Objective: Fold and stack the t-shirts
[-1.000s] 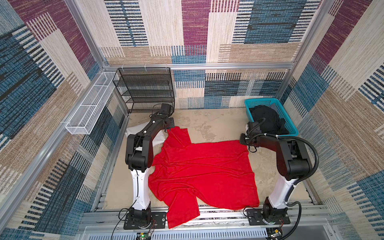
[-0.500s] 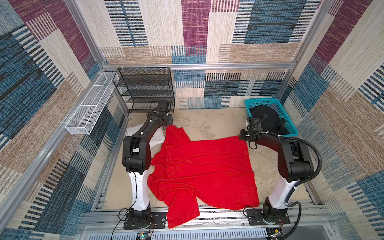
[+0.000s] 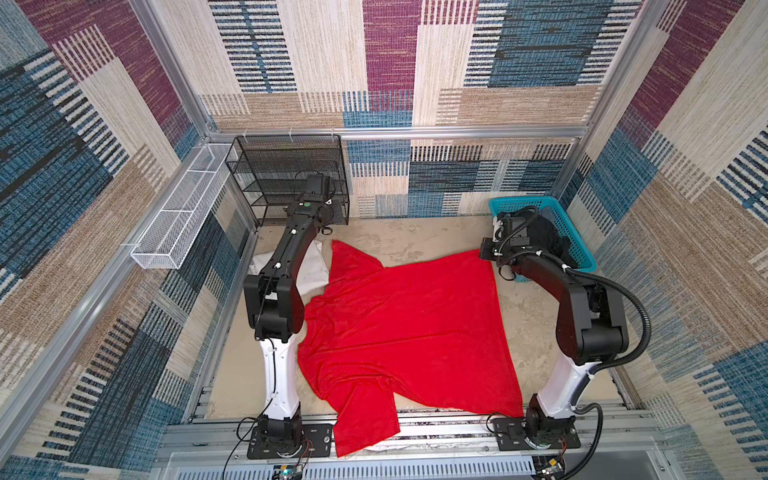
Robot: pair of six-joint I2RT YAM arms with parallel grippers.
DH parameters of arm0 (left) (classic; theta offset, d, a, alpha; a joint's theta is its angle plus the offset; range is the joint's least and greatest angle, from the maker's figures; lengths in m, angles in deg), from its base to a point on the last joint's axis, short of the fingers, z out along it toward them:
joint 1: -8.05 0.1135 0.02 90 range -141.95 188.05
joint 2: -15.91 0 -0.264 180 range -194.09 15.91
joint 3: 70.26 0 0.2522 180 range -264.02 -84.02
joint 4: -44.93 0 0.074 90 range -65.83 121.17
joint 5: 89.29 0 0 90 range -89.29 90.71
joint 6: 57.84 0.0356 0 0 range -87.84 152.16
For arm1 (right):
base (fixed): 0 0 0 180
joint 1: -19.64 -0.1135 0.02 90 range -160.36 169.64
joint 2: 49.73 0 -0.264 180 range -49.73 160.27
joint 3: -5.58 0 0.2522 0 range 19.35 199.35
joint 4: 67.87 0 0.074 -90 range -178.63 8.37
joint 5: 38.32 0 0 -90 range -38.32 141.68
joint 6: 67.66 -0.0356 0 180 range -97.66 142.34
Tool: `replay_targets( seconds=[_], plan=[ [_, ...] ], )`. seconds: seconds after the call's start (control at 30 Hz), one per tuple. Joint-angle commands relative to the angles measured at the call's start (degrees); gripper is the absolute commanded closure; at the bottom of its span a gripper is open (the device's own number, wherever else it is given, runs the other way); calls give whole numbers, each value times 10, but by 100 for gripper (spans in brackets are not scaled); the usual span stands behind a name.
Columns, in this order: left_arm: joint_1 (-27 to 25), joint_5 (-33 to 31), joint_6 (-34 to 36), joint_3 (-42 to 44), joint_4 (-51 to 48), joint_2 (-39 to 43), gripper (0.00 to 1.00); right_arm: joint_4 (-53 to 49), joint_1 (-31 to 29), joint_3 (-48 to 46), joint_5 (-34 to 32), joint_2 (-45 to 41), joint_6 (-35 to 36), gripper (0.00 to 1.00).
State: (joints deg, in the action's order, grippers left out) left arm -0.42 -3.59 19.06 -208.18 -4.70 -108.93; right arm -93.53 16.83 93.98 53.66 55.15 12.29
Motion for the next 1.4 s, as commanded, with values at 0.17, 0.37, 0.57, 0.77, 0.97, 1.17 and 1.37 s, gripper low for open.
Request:
replay_targets(
  seconds=[0.17,0.37,0.57,0.77,0.97,1.17,1.37],
  plan=[
    [1,23,11,38,-30,-28,83,8,1,-2,-3,1,9,100],
    [1,4,-4,75,-3,-69,65,10,1,-16,2,-4,12,100],
    [1,-17,-14,54,-16,-117,57,11,2,-19,7,5,13,100],
    [7,-30,-26,17,-32,-156,55,13,1,-23,10,8,14,100],
    [17,1,-45,-8,-46,-184,56,14,1,-25,10,8,17,100],
    [21,43,-58,-3,-49,-196,68,14,1,-25,13,11,16,100],
    [21,72,-66,13,-38,-190,88,12,1,-24,14,7,17,100]
  ],
)
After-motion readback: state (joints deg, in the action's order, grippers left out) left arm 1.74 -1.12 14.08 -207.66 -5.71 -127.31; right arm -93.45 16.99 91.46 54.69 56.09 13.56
